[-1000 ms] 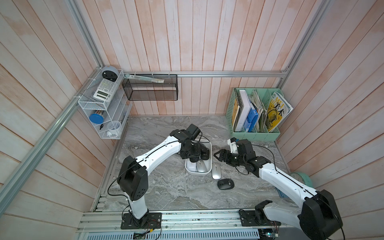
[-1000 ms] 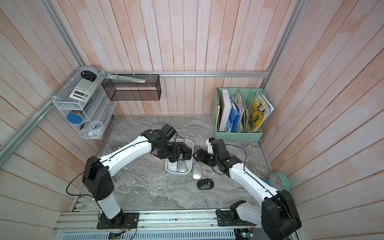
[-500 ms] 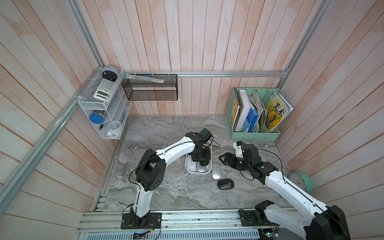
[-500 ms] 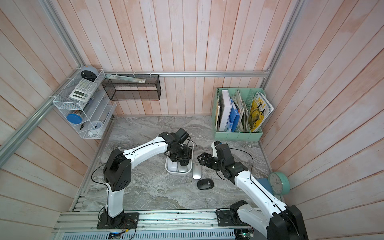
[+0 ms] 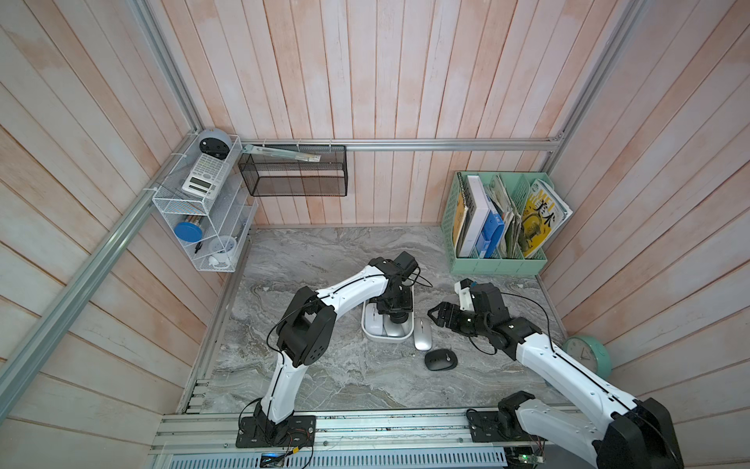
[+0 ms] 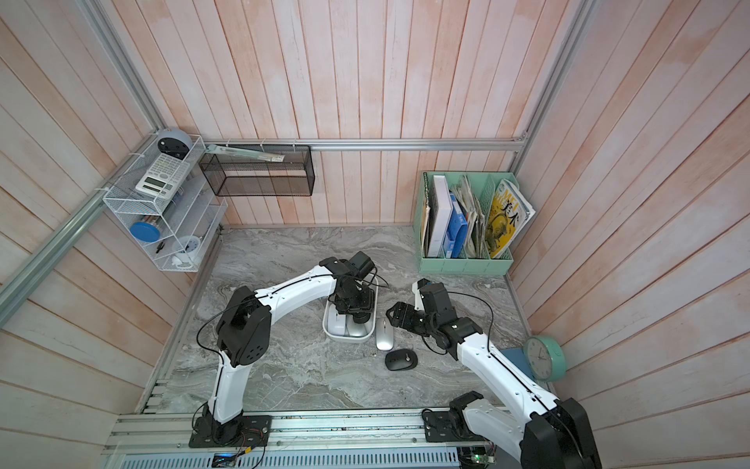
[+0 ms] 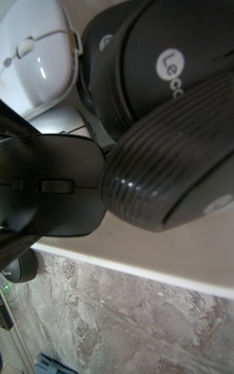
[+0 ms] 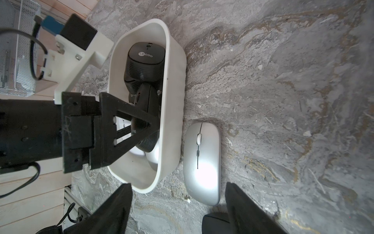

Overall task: Put the mouse in the storage box
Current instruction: Place the mouse in the storage box.

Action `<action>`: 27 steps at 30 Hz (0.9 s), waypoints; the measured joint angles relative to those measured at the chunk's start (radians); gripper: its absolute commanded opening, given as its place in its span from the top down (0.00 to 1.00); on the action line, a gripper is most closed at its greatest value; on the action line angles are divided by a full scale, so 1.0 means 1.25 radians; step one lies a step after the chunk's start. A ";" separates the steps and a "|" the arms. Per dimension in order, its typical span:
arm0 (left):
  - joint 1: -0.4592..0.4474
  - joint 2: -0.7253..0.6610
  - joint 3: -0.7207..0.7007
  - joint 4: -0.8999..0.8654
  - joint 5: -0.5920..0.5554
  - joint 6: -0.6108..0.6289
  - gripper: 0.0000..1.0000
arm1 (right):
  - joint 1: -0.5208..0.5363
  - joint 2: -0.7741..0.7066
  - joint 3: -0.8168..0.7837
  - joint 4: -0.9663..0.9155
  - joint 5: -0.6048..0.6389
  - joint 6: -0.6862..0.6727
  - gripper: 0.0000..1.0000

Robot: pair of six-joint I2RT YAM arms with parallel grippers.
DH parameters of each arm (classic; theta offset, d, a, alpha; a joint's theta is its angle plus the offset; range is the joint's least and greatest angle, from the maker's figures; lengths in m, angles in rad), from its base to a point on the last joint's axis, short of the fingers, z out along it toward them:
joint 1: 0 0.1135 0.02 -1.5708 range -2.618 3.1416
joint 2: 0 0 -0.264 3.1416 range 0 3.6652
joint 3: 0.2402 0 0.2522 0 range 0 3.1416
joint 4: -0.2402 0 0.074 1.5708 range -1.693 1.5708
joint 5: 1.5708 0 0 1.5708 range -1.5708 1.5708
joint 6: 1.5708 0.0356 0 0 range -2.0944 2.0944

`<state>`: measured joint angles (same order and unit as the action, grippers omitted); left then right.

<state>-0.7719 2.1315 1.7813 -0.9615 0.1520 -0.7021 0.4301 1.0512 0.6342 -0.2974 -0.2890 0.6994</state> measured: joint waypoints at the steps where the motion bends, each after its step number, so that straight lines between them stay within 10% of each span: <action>1: 0.000 0.003 0.007 -0.003 -0.001 0.002 0.50 | 0.000 0.000 0.000 -0.002 0.000 -0.001 0.21; 13: 0.000 0.037 0.020 -0.008 0.001 0.002 0.39 | 0.000 0.000 0.001 -0.013 0.000 -0.013 0.21; 27: 0.000 -0.047 -0.086 0.036 0.010 -0.025 0.00 | 0.000 0.029 0.021 -0.061 0.019 -0.022 0.21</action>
<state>-0.7715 2.0724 1.6737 -0.9165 0.1650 -0.7338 0.4301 1.0870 0.6605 -0.3733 -0.2653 0.6720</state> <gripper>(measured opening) 0.952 0.790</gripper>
